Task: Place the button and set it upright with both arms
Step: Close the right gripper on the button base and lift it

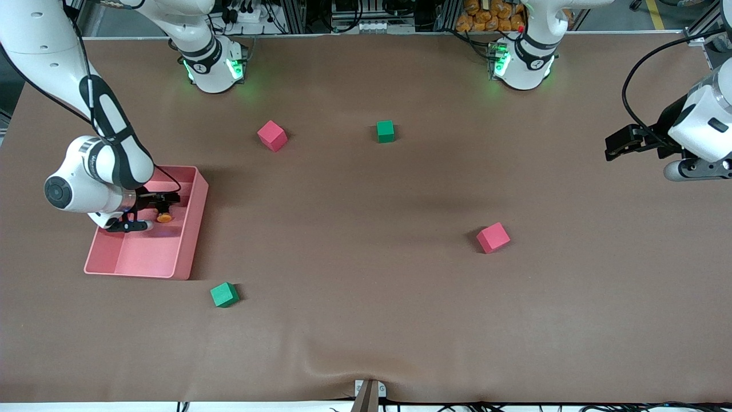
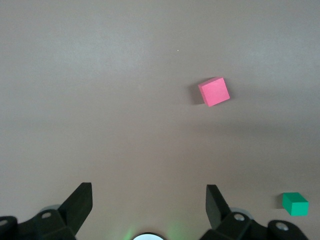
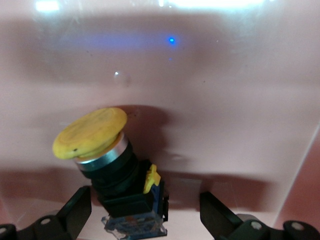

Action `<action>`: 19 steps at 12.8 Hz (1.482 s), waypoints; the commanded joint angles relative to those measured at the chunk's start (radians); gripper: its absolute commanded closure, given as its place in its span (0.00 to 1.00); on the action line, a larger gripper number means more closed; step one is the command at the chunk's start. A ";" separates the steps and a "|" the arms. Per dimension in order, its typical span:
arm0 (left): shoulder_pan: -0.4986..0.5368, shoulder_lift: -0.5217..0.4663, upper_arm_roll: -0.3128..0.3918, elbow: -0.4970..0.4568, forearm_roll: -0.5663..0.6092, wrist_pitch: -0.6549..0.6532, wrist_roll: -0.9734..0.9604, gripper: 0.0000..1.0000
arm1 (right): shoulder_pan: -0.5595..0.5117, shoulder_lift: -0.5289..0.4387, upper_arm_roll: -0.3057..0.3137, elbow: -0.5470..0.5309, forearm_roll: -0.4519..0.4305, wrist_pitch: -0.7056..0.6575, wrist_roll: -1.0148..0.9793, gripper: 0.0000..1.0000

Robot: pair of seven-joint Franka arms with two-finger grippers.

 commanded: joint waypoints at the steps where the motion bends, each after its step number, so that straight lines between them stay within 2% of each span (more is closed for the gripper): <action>1: 0.003 -0.007 0.001 0.007 -0.003 0.001 0.020 0.00 | -0.029 0.018 0.012 0.001 0.017 0.012 -0.033 0.58; 2: 0.003 -0.012 0.001 0.007 -0.003 -0.001 0.020 0.00 | -0.029 0.018 0.012 0.003 0.017 0.006 -0.037 0.90; 3: 0.003 -0.016 0.001 0.007 -0.001 -0.002 0.019 0.00 | -0.028 0.016 0.012 0.007 0.017 0.001 -0.033 1.00; 5: 0.003 -0.018 0.001 0.010 0.000 -0.004 0.020 0.00 | -0.031 0.016 0.012 0.053 0.017 -0.052 -0.029 1.00; 7: 0.003 -0.018 0.001 0.009 0.002 -0.004 0.019 0.00 | -0.034 0.018 0.011 0.139 0.017 -0.161 -0.026 1.00; 12: 0.007 -0.016 0.001 0.010 -0.001 -0.002 0.020 0.00 | -0.034 0.018 0.009 0.257 0.017 -0.269 0.011 1.00; 19: 0.004 -0.003 0.002 0.007 -0.003 0.014 0.019 0.00 | 0.010 0.021 0.009 0.559 -0.002 -0.566 0.057 1.00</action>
